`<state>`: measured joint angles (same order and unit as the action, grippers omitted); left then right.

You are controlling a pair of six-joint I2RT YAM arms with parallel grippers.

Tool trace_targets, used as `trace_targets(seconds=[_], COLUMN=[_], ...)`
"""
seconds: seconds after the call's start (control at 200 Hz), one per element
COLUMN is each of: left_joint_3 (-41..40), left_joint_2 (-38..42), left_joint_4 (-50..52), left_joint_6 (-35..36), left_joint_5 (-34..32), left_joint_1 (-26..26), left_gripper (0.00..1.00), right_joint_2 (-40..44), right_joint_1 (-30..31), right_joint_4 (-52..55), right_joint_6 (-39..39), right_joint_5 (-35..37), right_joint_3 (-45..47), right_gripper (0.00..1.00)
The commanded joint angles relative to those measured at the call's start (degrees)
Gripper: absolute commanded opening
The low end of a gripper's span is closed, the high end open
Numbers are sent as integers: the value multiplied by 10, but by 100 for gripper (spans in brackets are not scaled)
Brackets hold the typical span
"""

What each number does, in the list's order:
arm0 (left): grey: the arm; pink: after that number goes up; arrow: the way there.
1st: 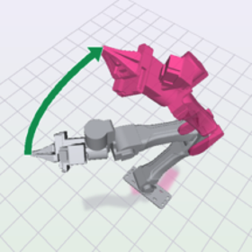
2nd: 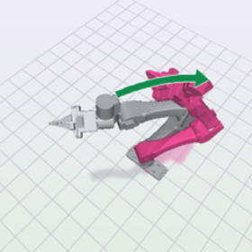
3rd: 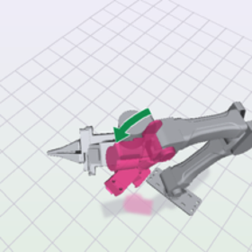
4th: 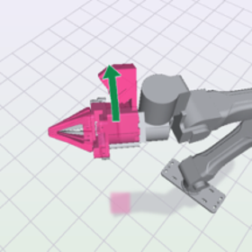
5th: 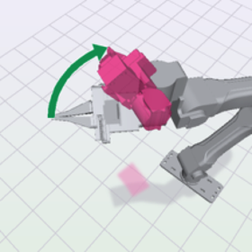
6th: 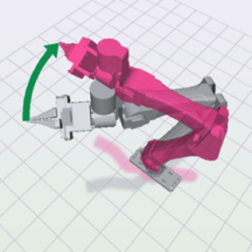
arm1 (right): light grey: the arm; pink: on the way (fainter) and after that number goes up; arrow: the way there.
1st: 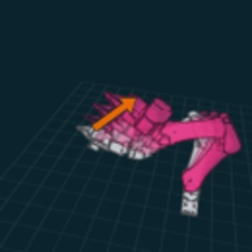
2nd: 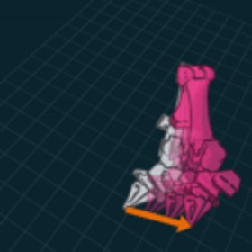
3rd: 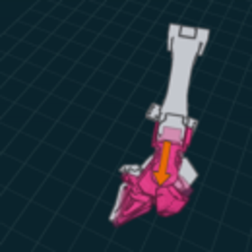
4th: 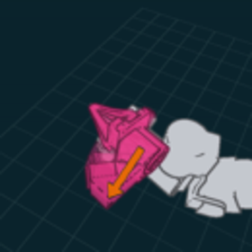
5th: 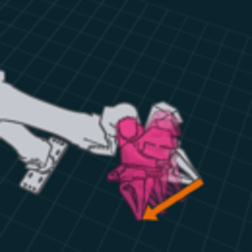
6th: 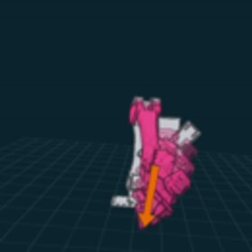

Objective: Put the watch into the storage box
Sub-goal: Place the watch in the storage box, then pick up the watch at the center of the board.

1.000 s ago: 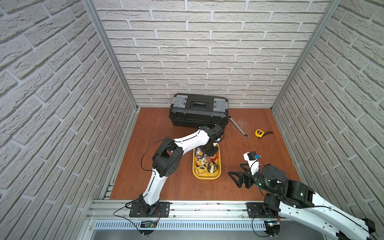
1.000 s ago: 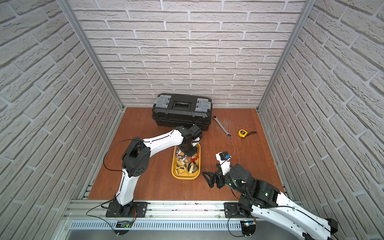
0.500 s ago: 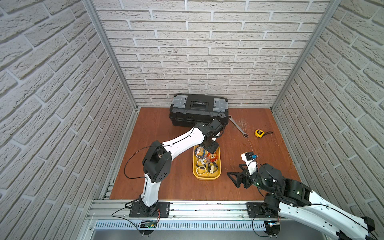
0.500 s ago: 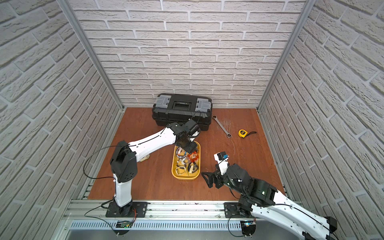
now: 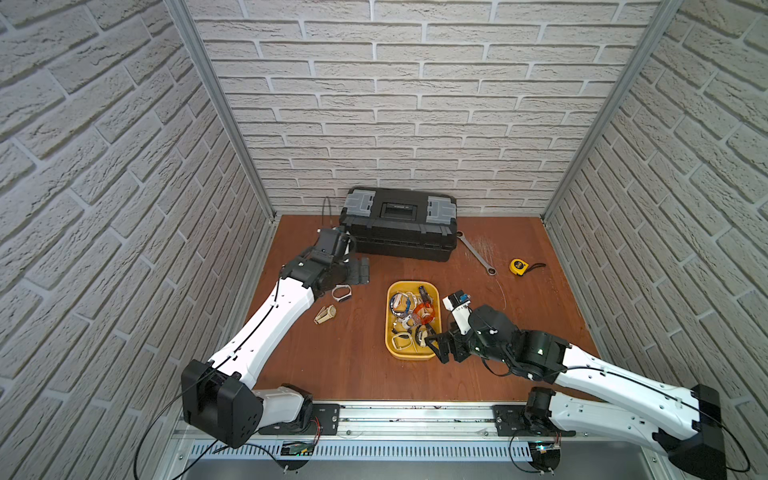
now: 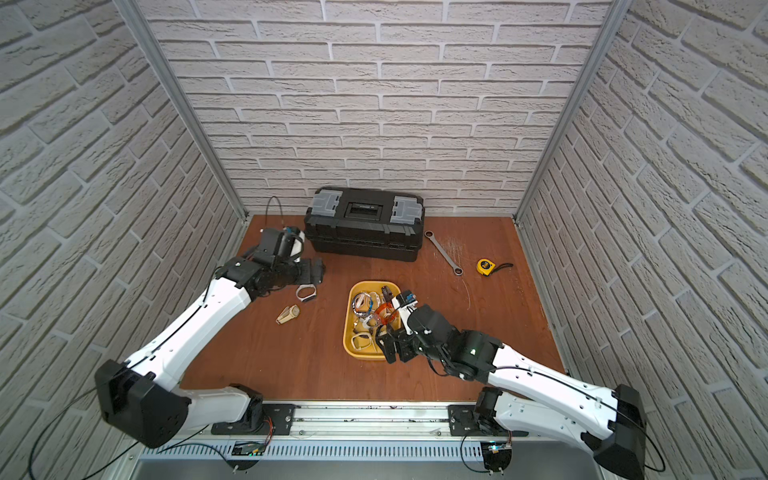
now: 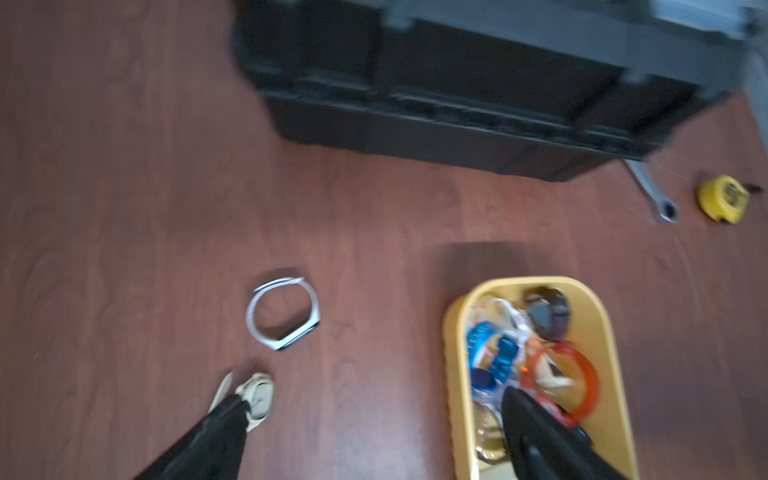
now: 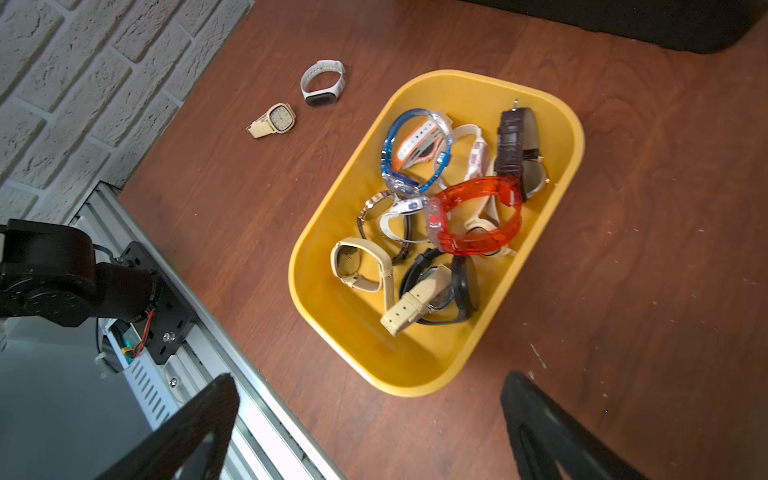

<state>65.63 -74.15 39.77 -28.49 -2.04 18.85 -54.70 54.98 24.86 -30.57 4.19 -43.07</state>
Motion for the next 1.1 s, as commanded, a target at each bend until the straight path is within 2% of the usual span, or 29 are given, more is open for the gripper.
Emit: trace_targets(seconds=[0.0, 0.09, 0.25, 0.375, 0.53, 0.645, 0.83, 1.09], left_joint_3=[-55, -75, -77, -51, -34, -18, -3, 13], left_joint_2=[-17, -43, -103, -152, -192, -225, -265, -309], left_joint_4=[-25, -55, -103, -99, -103, -103, -111, -107], left_joint_6=[-29, -35, -41, -36, -30, -21, -18, -10], left_joint_5=[14, 7, 0, -5, -5, 10, 23, 26], left_joint_1=[-58, -92, -112, -126, -141, -150, -148, -120], left_gripper=[95, 91, 81, 73, 70, 64, 56, 47], right_joint_2=[-19, -30, -23, -18, -37, -59, -71, -81], right_joint_1=[2, 2, 2, 1, 1, 1, 3, 3], right_joint_4=[-50, -56, -58, -63, -55, -54, -57, -51], right_joint_6=[20, 21, 15, 15, 29, 35, 42, 46], right_joint_5=[-38, -49, -52, -57, -63, -65, -69, -66], right_joint_3=[-25, -28, -20, -12, -21, -30, -36, -40], right_gripper=[100, 100, 100, 100, 100, 100, 100, 100])
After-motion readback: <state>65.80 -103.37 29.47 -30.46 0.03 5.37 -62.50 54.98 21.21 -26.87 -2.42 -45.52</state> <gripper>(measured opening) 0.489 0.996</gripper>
